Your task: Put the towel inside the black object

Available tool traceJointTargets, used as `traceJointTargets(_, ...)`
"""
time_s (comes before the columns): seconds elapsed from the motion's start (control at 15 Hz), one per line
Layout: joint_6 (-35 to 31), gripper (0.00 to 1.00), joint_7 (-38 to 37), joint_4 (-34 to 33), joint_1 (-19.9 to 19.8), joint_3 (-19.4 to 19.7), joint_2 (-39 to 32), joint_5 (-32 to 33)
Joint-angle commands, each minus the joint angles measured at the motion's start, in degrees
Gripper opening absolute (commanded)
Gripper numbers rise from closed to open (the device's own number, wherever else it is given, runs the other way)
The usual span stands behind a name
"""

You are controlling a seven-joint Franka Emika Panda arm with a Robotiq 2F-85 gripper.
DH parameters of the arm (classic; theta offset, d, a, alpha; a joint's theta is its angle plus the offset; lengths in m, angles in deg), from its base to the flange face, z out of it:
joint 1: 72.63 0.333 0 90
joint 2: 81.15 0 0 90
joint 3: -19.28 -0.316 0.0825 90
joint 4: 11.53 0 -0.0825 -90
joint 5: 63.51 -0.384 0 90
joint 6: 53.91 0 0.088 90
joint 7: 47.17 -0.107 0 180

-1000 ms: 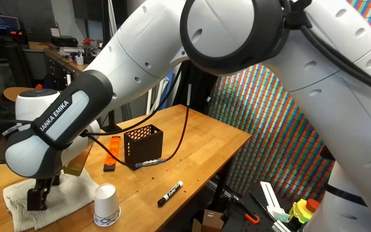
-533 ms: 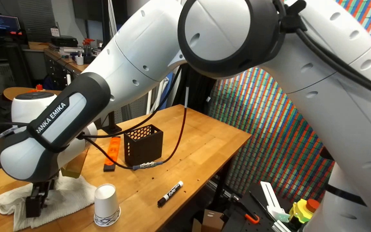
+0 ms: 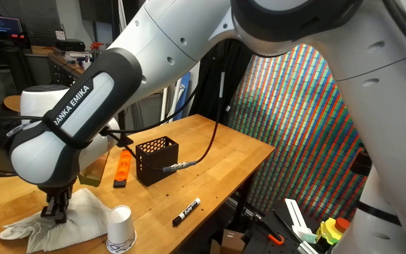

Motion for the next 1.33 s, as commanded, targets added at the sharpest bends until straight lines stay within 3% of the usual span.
traceJointTargets(0.0,-2.1,0.03,-2.1,9.1,-2.0,-0.8,7.7,-1.3)
traceJointTargets(0.33,-3.0,0.03,-4.4,13.7,-2.2,-0.5,13.7,-1.6)
traceJointTargets(0.67,-2.7,0.03,-7.0,13.1,-2.2,1.6,21.0,-0.2)
traceJointTargets(1.27,-3.4,0.03,-15.1,14.4,-5.5,12.4,29.7,9.2)
